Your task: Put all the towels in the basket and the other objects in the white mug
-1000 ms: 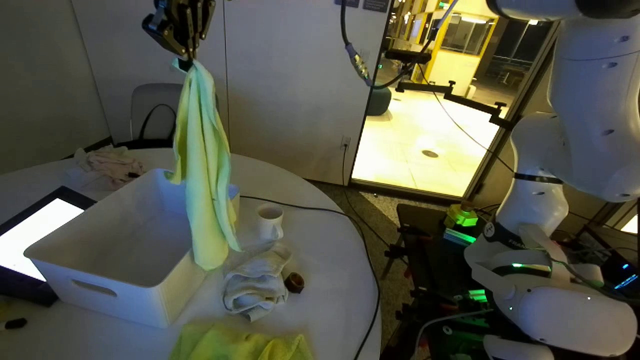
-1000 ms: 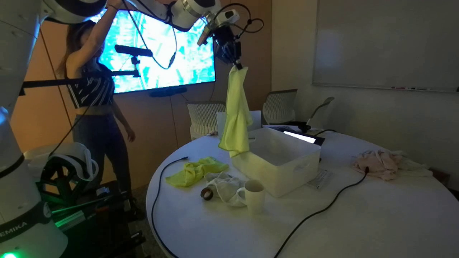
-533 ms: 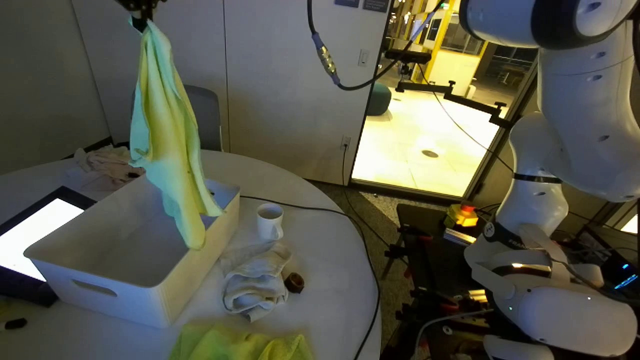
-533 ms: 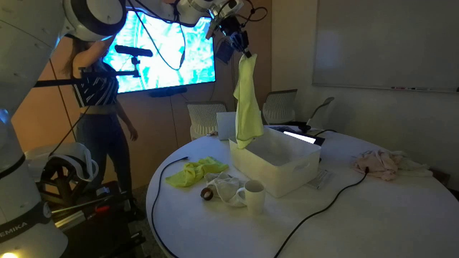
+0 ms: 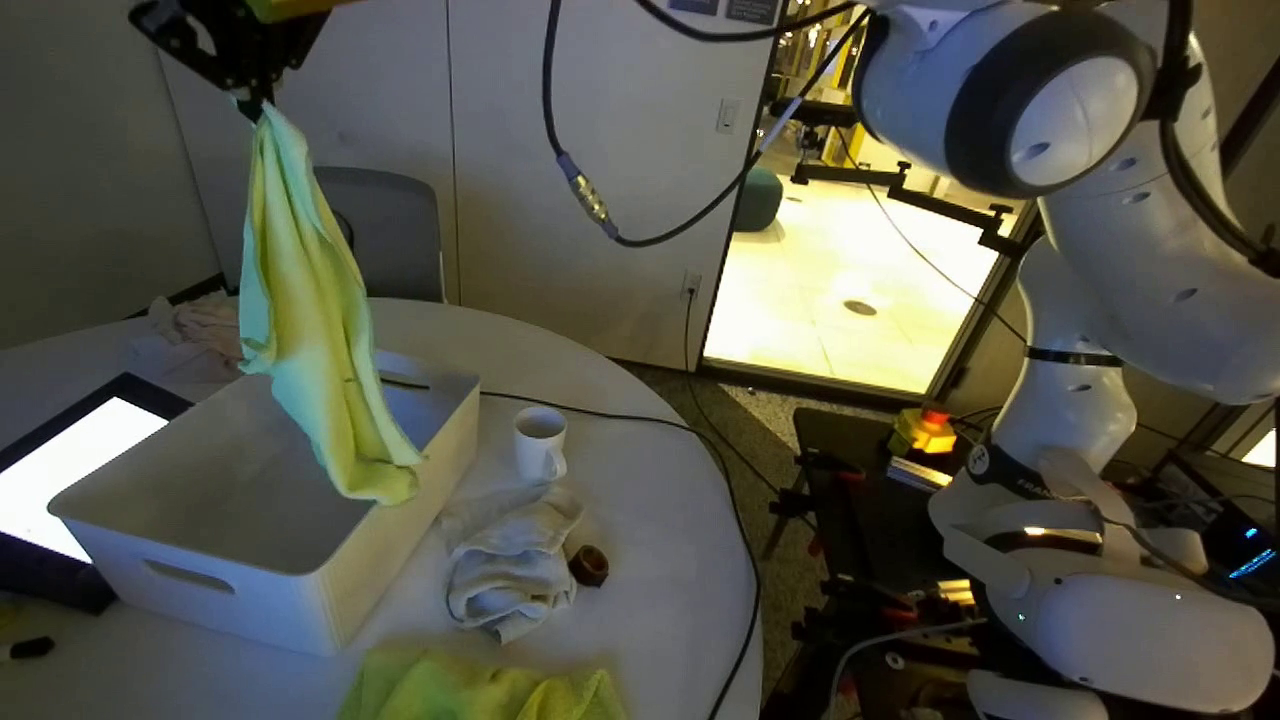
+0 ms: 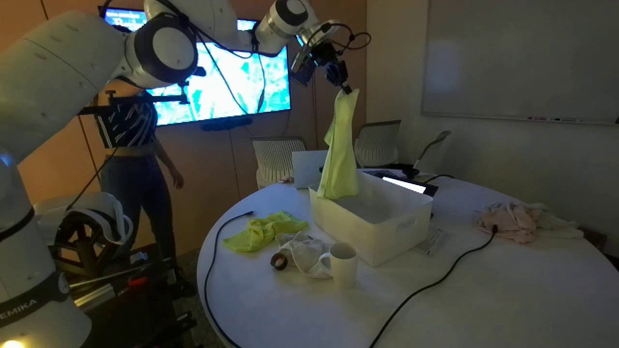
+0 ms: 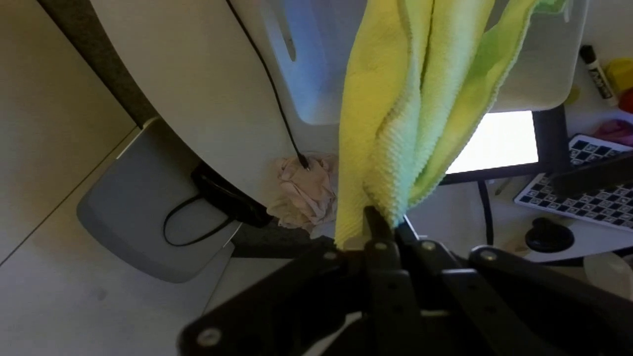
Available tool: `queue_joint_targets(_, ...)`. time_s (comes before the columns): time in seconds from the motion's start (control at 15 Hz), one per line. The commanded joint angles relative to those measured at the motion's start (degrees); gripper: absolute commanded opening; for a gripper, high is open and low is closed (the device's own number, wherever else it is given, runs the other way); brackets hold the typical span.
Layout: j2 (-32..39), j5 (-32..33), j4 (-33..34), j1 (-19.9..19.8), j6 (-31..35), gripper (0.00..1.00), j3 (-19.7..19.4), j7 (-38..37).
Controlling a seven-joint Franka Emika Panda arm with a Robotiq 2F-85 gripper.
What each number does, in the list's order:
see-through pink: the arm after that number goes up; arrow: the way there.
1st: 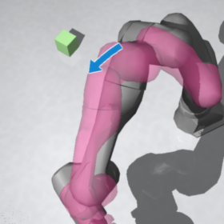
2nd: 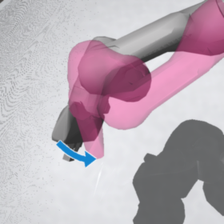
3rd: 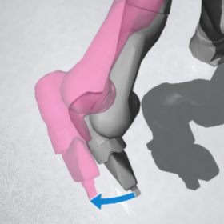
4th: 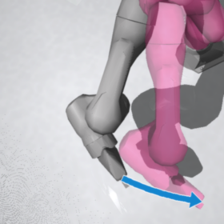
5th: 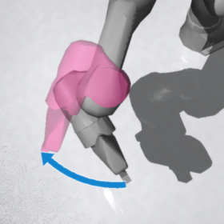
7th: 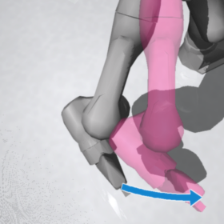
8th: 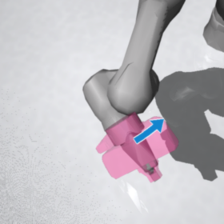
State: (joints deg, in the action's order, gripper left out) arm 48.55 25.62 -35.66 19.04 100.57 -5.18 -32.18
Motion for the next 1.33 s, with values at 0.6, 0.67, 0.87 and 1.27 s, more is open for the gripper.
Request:
queue_joint_targets(0.6,5.73,-1.08,5.49,-2.18,-7.53,0.9,0.34,4.44)
queue_joint_targets(0.67,4.74,-1.87,4.55,-2.37,-9.82,0.96,1.2,6.28)
queue_joint_targets(0.87,3.21,-3.08,3.02,-2.23,-14.82,1.0,2.21,8.24)
queue_joint_targets(1.27,1.45,-4.45,-1.54,-2.83,-17.26,1.0,4.64,9.86)
